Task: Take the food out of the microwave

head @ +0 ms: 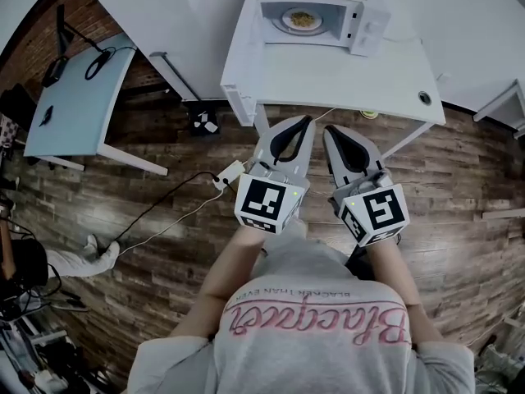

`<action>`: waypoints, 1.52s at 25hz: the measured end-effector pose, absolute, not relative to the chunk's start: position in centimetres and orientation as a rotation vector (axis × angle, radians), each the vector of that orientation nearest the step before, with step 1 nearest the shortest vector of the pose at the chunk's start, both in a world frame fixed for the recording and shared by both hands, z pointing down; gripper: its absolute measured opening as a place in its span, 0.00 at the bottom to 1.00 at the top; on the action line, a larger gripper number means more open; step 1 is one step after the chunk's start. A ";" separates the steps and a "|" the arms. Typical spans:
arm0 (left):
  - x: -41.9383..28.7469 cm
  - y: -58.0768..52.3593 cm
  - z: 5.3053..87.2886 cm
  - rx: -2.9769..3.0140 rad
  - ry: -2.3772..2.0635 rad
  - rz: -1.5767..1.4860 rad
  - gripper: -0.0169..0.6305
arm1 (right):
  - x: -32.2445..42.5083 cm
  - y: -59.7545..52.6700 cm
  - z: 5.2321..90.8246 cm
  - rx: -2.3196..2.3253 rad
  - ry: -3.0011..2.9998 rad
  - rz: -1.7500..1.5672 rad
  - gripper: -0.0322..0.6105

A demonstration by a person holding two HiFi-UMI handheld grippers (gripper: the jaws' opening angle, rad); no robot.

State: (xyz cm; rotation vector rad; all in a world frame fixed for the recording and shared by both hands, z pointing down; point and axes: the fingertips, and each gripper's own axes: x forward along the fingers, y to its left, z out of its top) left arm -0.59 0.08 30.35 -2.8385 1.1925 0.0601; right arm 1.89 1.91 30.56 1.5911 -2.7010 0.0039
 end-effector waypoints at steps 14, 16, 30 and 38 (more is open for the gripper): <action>-1.0 -11.0 31.1 -2.888 1.125 0.067 0.04 | 2.2 -9.2 30.7 1.719 -2.701 0.097 0.08; -0.9 -12.2 31.4 -2.899 1.119 0.064 0.04 | 2.0 -10.2 30.9 1.698 -2.693 0.099 0.10; 0.6 -18.8 32.9 -2.923 1.198 0.050 0.04 | 3.9 -17.5 32.6 1.663 -2.676 0.106 0.10; 3.4 -24.8 33.6 -2.915 1.264 0.027 0.04 | 7.2 -24.2 34.0 1.670 -2.632 0.177 0.10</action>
